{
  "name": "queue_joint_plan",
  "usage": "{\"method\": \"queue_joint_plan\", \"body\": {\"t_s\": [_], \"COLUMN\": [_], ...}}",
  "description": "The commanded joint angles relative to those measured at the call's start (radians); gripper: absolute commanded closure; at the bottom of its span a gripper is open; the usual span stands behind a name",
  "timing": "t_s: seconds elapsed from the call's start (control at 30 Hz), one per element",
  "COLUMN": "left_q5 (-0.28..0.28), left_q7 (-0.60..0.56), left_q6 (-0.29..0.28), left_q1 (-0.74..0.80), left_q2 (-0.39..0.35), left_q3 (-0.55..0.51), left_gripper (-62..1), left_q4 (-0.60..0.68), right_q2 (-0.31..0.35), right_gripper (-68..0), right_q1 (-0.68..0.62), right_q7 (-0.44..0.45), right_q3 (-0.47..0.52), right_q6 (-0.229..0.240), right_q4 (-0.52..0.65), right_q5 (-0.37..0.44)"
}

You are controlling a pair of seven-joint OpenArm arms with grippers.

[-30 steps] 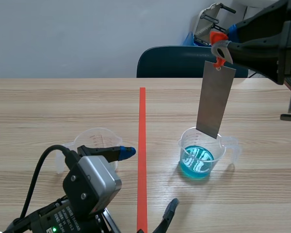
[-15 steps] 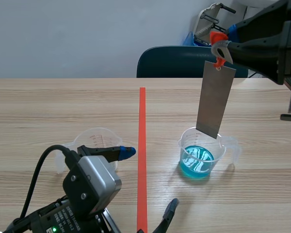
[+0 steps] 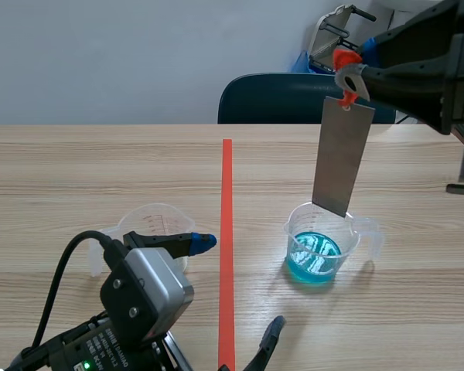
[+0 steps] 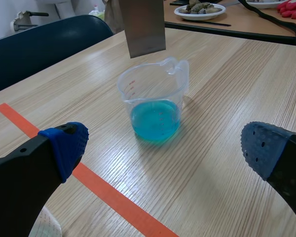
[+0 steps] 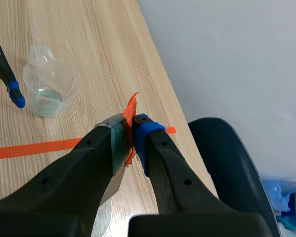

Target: Do the redox reaction experiment

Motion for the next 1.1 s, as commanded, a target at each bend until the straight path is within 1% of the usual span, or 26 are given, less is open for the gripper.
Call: {"method": "queue_joint_plan", "body": {"t_s": [0.0, 0.33, 0.4, 0.57, 0.67, 0.83, 1.07], "left_q5": [-0.005, -0.005, -0.005, -0.005, -0.005, -0.005, -0.005], "left_q7": [-0.017, -0.017, -0.017, -0.017, -0.017, -0.017, -0.017], "left_q6": [-0.002, -0.002, -0.002, -0.002, -0.002, -0.002, -0.002], "left_q1": [0.003, 0.003, 0.003, 0.003, 0.003, 0.003, 0.003], "left_q2": [0.005, 0.005, 0.005, 0.005, 0.005, 0.005, 0.005], "left_q3": [-0.002, -0.002, -0.002, -0.002, -0.002, -0.002, -0.002], "left_gripper": [-62.3, -62.3, -62.3, -62.3, -62.3, -62.3, -62.3], "left_q4": [0.011, 0.011, 0.011, 0.011, 0.011, 0.011, 0.011], "right_q2": [0.008, 0.008, -0.003, -0.042, -0.059, -0.089, -0.137], "right_gripper": [-0.9, -0.9, -0.8, -0.8, -0.8, -0.8, -0.8], "right_q1": [0.009, 0.010, 0.010, 0.013, 0.024, 0.076, 0.147], "right_q7": [0.034, 0.246, 0.294, 0.404, 0.477, 0.579, 0.702], "right_q3": [-0.009, -0.070, -0.080, -0.094, -0.119, -0.174, -0.235], "right_q6": [0.006, 0.006, 0.006, 0.006, 0.006, 0.006, 0.006], "right_q4": [-0.018, -0.137, -0.164, -0.232, -0.278, -0.370, -0.499], "right_q5": [-0.012, -0.146, -0.176, -0.300, -0.366, -0.461, -0.601]}}
